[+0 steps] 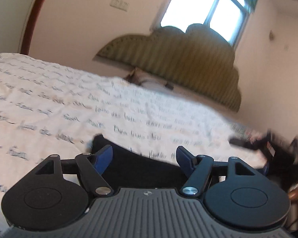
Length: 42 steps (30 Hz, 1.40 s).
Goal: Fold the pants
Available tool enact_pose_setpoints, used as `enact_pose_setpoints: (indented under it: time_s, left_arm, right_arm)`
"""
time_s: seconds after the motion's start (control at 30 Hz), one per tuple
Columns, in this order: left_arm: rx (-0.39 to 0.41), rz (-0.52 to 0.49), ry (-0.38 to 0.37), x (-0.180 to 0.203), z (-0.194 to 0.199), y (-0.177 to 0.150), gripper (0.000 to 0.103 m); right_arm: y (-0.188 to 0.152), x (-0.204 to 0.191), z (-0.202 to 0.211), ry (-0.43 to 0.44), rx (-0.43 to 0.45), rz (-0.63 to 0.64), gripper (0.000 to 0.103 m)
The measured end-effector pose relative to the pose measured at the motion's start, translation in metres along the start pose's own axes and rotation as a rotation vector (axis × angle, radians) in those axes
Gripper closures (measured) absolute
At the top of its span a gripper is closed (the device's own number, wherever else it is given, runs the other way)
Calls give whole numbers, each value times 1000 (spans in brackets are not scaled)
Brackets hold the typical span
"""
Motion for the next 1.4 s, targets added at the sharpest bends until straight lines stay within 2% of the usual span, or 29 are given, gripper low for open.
enact_pose_setpoints:
  time_s: [0.07,0.13,0.17,0.2,0.3,0.33,0.37,0.43,0.5,0.57,0.63,0.7,0.8,0.83,0.93,1.07,1.2,1.3,1.33,1.4]
  left_arm:
    - [-72,-133,77,14,-32,-16,31]
    - [-225,-183,133,11,-62,-43,29]
    - [-240,-164,123,6,-68,-53,27]
    - [-198,-151,115,1,-66,-57,26]
    - [-208,-183,126,2,-66,-60,26]
    - [-205,-179,125,1,-67,-60,25]
    - [-205,-179,125,1,-67,-60,24]
    - [-206,-180,123,1,-66,-57,24]
    - [-210,-153,130,0,-54,-51,25]
    - [-206,-112,122,-5,-32,-47,26]
    - [-189,-105,124,-6,-4,-46,25]
    - [-194,-105,134,-6,12,-51,24]
    - [-244,-89,151,-8,12,-71,21]
    - [-257,-87,165,-10,9,-79,17]
    - [-190,-99,182,-13,9,-89,10]
    - [-190,-111,189,-11,6,-89,4]
    - [-191,-118,196,-11,6,-88,3]
    - [-197,-122,220,-9,17,-86,4]
    - [-194,-117,222,-8,25,-85,8]
    - [-185,-88,217,-6,44,-86,10]
  right_arm:
    - [-10,5,-33,-44,-49,-24,20]
    - [-17,20,-49,-92,-78,-23,21]
    - [-22,28,-50,-105,-72,7,27]
    - [-22,35,-47,-99,-66,5,31]
    - [-19,54,-38,-99,-82,-60,59]
    - [-17,61,-38,-128,-84,-67,80]
    - [-16,67,-36,-137,-84,-84,91]
    - [-11,71,-33,-109,-81,-136,91]
    - [-12,66,-15,-119,-45,-160,90]
    - [-24,46,8,-99,-11,-108,85]
    - [-46,26,28,-63,-23,-18,81]
    - [-68,19,41,-103,-15,75,77]
    - [-91,25,40,-227,-6,214,76]
    - [-98,31,40,-232,-12,228,76]
    - [-107,41,40,-177,19,209,77]
    - [-114,41,37,-184,44,281,77]
    - [-115,39,38,-193,53,296,77]
    - [-120,26,47,-265,80,320,76]
    - [-124,19,53,-310,107,330,76]
    - [-137,3,65,-355,142,386,70]
Point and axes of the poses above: each gripper's, at about its wrist camera, not at the fingertips, and z roughly against the way its jaws point, x to its right, y to its top, the point moved 7 cm from there along -z, roughly the way its jaws point, and after that the axes turned 7 degrees about -z, right-handed, at the moved point
